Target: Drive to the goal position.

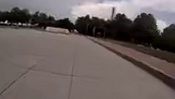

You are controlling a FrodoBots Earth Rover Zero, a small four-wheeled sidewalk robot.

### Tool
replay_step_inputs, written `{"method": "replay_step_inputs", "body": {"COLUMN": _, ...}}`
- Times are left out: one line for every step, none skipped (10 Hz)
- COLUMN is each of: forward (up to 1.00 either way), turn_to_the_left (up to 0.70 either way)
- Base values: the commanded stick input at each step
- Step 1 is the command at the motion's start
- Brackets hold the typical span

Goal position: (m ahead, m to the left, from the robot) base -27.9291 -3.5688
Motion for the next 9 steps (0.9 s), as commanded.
{"method": "replay_step_inputs", "body": {"forward": -1.00, "turn_to_the_left": 0.00}}
{"method": "replay_step_inputs", "body": {"forward": -1.00, "turn_to_the_left": 0.00}}
{"method": "replay_step_inputs", "body": {"forward": -1.00, "turn_to_the_left": 0.00}}
{"method": "replay_step_inputs", "body": {"forward": -1.00, "turn_to_the_left": 0.00}}
{"method": "replay_step_inputs", "body": {"forward": -1.00, "turn_to_the_left": 0.00}}
{"method": "replay_step_inputs", "body": {"forward": -1.00, "turn_to_the_left": 0.00}}
{"method": "replay_step_inputs", "body": {"forward": -1.00, "turn_to_the_left": 0.00}}
{"method": "replay_step_inputs", "body": {"forward": -1.00, "turn_to_the_left": 0.00}}
{"method": "replay_step_inputs", "body": {"forward": -1.00, "turn_to_the_left": 0.00}}
